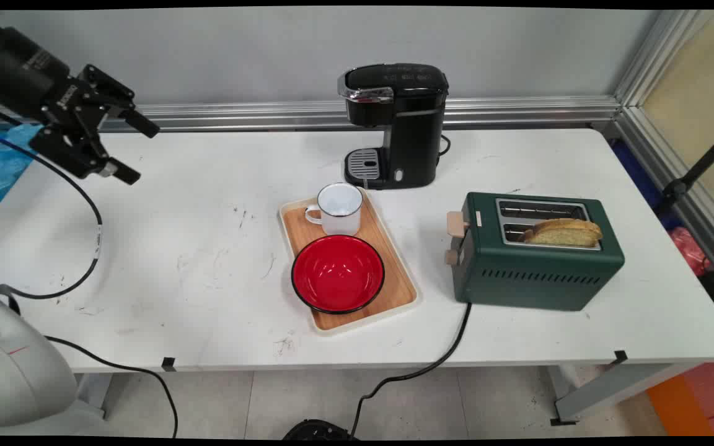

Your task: Press the toaster switch

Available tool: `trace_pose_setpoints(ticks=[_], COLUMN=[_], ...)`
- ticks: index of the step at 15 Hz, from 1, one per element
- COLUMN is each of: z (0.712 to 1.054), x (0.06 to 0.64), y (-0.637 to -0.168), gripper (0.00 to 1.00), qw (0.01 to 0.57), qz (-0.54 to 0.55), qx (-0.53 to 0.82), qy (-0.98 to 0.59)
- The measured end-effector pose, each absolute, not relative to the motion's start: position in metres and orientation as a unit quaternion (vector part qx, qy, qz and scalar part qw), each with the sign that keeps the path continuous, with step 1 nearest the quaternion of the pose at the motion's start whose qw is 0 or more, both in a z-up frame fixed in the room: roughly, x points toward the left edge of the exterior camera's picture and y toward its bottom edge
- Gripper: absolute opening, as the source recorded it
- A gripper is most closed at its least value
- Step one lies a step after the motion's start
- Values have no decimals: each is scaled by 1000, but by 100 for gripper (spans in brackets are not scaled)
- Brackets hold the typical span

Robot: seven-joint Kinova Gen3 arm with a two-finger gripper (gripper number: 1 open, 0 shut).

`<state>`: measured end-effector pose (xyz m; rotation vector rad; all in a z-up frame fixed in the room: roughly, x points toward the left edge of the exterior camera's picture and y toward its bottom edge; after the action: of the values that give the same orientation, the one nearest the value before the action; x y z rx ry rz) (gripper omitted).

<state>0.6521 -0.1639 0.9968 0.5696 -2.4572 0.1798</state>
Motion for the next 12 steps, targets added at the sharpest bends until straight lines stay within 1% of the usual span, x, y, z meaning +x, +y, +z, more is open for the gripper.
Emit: trace_pose_setpoints(ticks=[4,12], z=[991,969], x=[637,574], y=[-180,-219], gripper=[100,100], qw=[311,338], qz=[74,70], qx=[240,226], qy=[-917,-911])
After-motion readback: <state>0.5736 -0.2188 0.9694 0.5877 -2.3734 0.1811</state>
